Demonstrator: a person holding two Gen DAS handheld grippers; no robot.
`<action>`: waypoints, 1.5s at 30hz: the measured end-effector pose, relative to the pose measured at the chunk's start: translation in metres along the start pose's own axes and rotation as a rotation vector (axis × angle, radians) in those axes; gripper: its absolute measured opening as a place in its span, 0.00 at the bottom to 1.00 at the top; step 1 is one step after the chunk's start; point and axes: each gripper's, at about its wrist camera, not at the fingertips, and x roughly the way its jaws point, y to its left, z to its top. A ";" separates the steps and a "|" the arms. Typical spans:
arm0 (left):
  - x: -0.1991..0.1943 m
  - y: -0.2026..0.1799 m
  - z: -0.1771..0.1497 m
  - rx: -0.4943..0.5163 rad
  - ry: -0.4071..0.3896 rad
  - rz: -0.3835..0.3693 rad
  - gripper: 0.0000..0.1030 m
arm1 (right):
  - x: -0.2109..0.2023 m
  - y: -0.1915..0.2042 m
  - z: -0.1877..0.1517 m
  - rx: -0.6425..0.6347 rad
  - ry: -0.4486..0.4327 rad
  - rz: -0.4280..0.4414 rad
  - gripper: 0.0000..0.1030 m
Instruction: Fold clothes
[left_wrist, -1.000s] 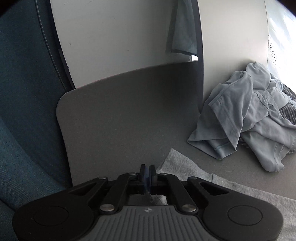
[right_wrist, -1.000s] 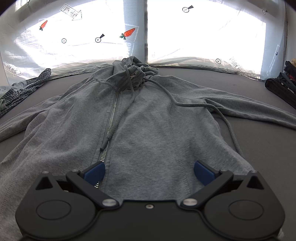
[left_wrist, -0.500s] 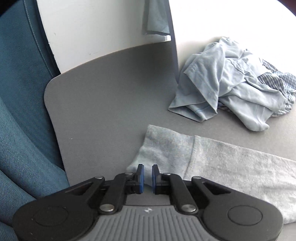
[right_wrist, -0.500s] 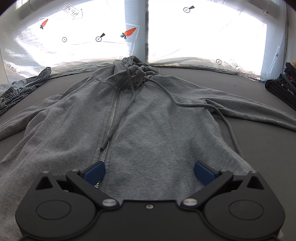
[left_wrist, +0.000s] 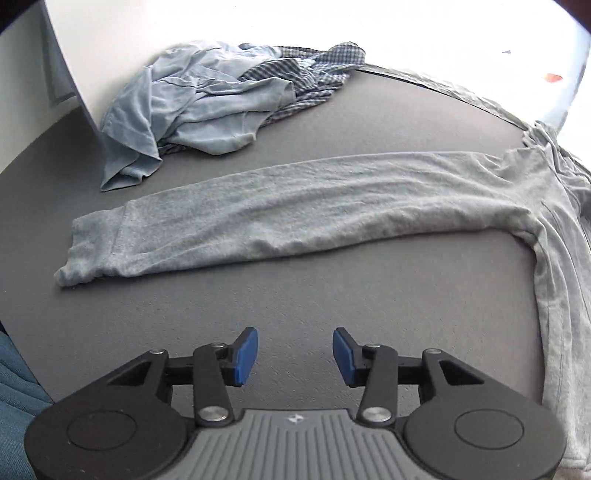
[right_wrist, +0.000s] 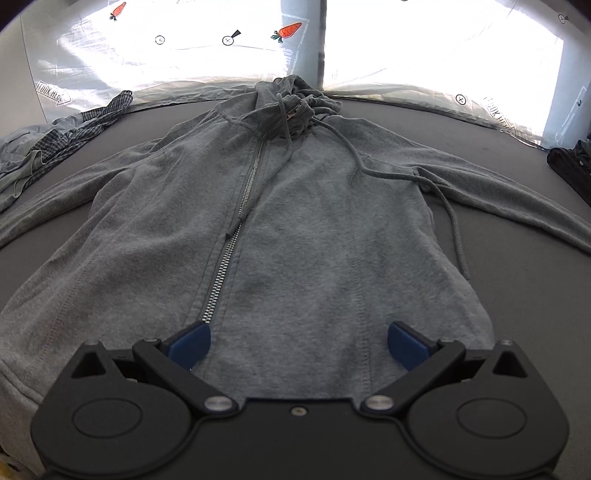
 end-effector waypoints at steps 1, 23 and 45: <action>-0.001 -0.012 -0.004 0.037 0.006 -0.014 0.48 | -0.005 -0.002 -0.006 0.012 -0.005 0.011 1.00; 0.005 0.092 0.027 -0.283 -0.092 0.118 0.88 | 0.011 0.009 0.016 0.103 -0.030 -0.053 1.00; 0.054 0.156 0.029 -0.425 -0.164 0.268 0.57 | 0.033 0.021 0.013 0.084 -0.156 -0.120 1.00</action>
